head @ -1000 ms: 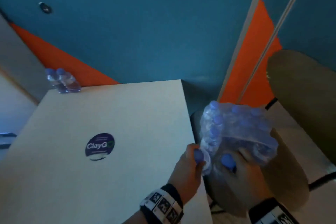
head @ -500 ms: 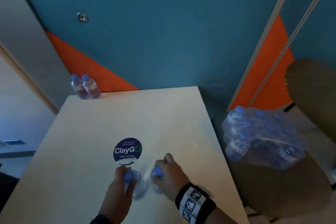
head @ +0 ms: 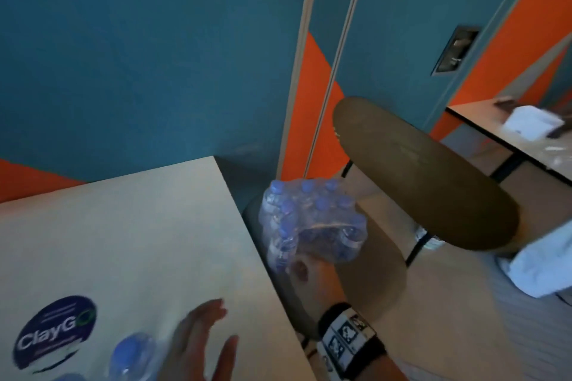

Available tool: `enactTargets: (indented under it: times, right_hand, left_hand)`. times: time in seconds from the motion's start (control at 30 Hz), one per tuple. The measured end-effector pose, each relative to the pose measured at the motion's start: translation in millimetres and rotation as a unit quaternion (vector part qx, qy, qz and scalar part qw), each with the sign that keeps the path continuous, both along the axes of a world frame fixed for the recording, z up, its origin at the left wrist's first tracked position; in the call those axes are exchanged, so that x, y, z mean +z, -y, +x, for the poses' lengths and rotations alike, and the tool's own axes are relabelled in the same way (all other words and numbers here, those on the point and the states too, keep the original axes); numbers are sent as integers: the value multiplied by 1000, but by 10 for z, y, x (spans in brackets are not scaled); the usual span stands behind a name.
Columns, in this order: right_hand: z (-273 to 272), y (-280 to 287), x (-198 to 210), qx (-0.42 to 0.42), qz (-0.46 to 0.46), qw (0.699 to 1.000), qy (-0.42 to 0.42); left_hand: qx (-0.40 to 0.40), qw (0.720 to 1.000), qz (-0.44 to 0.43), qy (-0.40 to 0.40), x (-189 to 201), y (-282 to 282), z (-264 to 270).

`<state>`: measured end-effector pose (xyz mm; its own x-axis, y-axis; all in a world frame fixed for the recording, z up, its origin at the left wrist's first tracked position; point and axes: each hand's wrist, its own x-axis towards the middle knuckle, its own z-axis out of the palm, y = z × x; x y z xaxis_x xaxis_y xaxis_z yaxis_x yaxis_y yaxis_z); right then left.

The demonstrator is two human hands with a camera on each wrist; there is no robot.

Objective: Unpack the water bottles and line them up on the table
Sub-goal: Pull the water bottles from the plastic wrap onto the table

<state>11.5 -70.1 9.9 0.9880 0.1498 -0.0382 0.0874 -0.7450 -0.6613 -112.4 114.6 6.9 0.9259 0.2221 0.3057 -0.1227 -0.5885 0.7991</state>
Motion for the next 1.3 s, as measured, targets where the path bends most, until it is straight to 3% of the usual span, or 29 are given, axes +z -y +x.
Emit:
enactTargets:
  times: [0.13,0.23,0.33,0.63,0.83,0.97,1.13,1.3]
  right_hand:
    - [453,700,-51,-42,-142,987,-66]
    - [766,994,-124,-47,-194,974,-108]
    - [981,1070,-176,-24,-231,966,-111]
    - [1022,1033,-392,-47,-222,970,-84]
    - [1001,1016,-216,16,-239,970,-36]
    - [984,1068,-287,15,-226,974,-21]
    - [915,1163,-242,25,-164,985,-46]
    - [696,1238,67,39,-58,996,-52]
  left_hand:
    - [-190,967,166,-30,-110,814,802]
    - [-240,912,293,-158,-216,1218,1320]
    - [-175,895,332,-241,-252,1337,1654]
    - [-49,860,429,-272,-353,1568,1790]
    - [-38,822,493,-283,-88,1544,1943]
    - [-53,824,511,-239,-123,1447,1990]
    - [-109,837,454,-286,16,1346,1981]
    - [-146,878,363,-275,227,1281,1822]
